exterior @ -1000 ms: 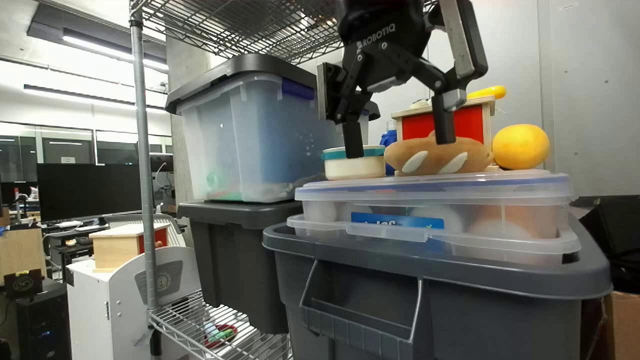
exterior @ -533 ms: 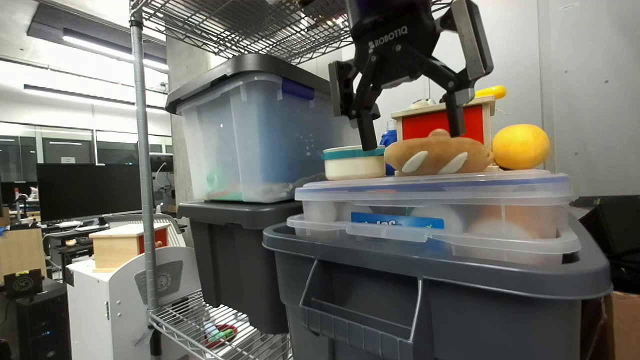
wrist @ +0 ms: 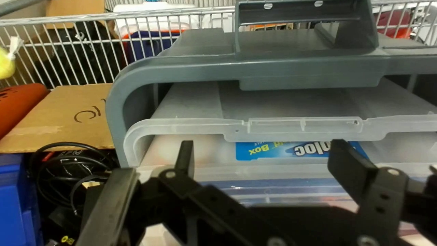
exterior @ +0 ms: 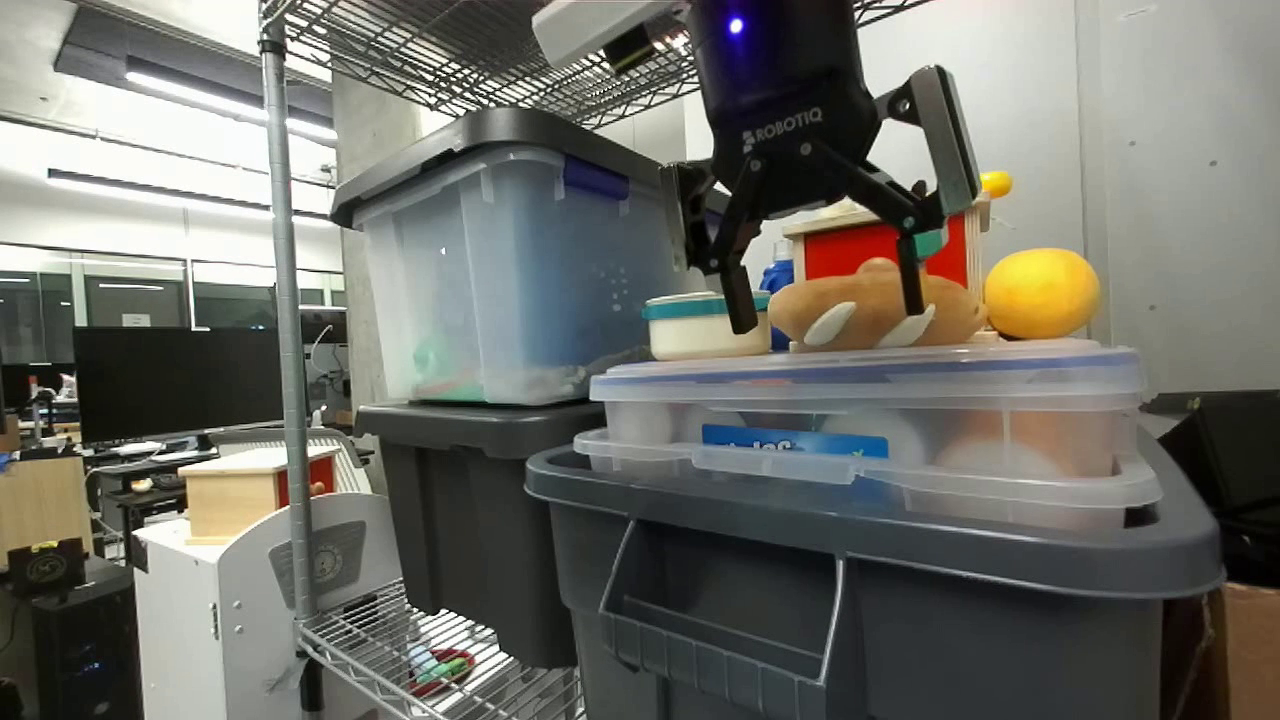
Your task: Pick up the bread plush toy and the yellow plush toy and put them on the left
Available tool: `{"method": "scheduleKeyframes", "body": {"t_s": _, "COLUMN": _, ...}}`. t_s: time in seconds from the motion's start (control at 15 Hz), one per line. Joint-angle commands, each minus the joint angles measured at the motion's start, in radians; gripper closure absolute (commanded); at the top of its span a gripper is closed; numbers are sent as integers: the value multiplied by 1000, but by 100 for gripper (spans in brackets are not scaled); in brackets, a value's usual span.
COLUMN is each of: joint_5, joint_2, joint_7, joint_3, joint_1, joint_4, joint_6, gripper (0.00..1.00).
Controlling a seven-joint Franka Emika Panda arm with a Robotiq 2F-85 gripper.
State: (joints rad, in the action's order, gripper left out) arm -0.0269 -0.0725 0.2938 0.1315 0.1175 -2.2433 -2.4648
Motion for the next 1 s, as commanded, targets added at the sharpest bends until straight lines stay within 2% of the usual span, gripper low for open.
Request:
{"method": "scheduleKeyframes", "body": {"t_s": 0.0, "joint_5": -29, "joint_2": -41, "joint_7": 30, "joint_3": 2, "joint_1": -9, "joint_4": -11, "joint_6": 18, "gripper": 0}}
{"method": "scheduleKeyframes", "body": {"t_s": 0.33, "joint_5": -17, "joint_2": -60, "joint_7": 25, "joint_3": 3, "joint_1": -12, "joint_4": -29, "joint_6": -43, "gripper": 0}}
{"method": "scheduleKeyframes", "body": {"t_s": 0.67, "joint_5": -7, "joint_2": -18, "joint_7": -11, "joint_3": -2, "joint_1": -14, "joint_4": -42, "joint_6": -196, "gripper": 0}}
{"method": "scheduleKeyframes", "body": {"t_s": 0.93, "joint_5": -3, "joint_2": 11, "joint_7": -21, "joint_3": -5, "joint_1": -15, "joint_4": -53, "joint_6": -268, "gripper": 0}}
